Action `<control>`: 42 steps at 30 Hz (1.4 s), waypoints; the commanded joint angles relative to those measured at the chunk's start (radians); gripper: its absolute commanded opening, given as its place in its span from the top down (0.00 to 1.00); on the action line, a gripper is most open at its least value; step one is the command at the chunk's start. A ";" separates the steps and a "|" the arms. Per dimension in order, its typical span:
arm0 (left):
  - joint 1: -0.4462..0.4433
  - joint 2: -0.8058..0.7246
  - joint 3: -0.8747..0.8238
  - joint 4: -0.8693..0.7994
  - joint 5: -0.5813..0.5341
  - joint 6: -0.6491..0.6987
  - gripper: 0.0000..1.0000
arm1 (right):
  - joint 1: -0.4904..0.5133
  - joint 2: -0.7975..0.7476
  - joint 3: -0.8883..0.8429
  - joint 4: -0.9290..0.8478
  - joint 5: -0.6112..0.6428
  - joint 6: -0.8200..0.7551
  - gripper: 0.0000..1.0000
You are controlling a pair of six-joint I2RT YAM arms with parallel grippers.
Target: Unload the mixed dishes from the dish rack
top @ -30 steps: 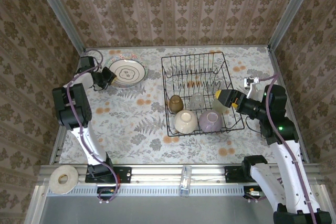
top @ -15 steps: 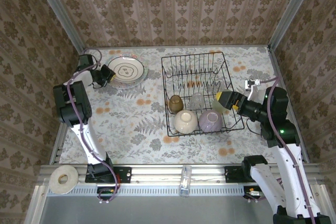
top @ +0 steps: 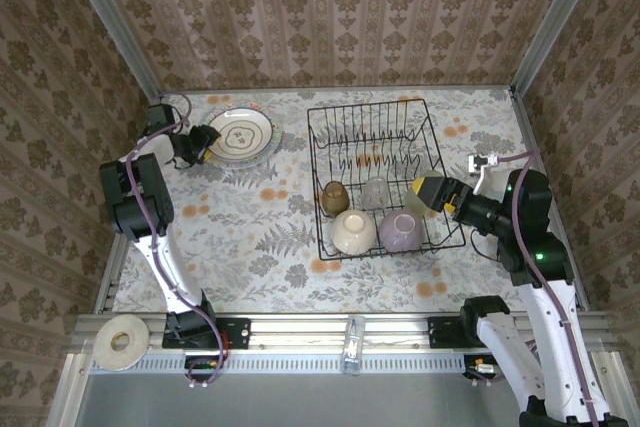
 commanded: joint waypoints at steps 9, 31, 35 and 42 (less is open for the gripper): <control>0.015 -0.186 -0.017 -0.058 -0.109 -0.004 0.00 | -0.003 -0.037 -0.010 -0.027 0.018 0.017 0.00; -0.312 -1.189 -0.475 -0.232 -0.210 0.048 0.00 | -0.004 -0.053 0.078 -0.347 0.304 -0.037 0.00; -0.360 -1.377 -0.538 -0.292 -0.171 0.052 0.00 | -0.005 -0.023 0.099 -0.406 0.337 -0.055 0.00; -0.380 -1.548 -0.635 -0.310 0.020 0.114 0.00 | -0.005 0.054 0.145 -0.476 0.386 -0.064 0.00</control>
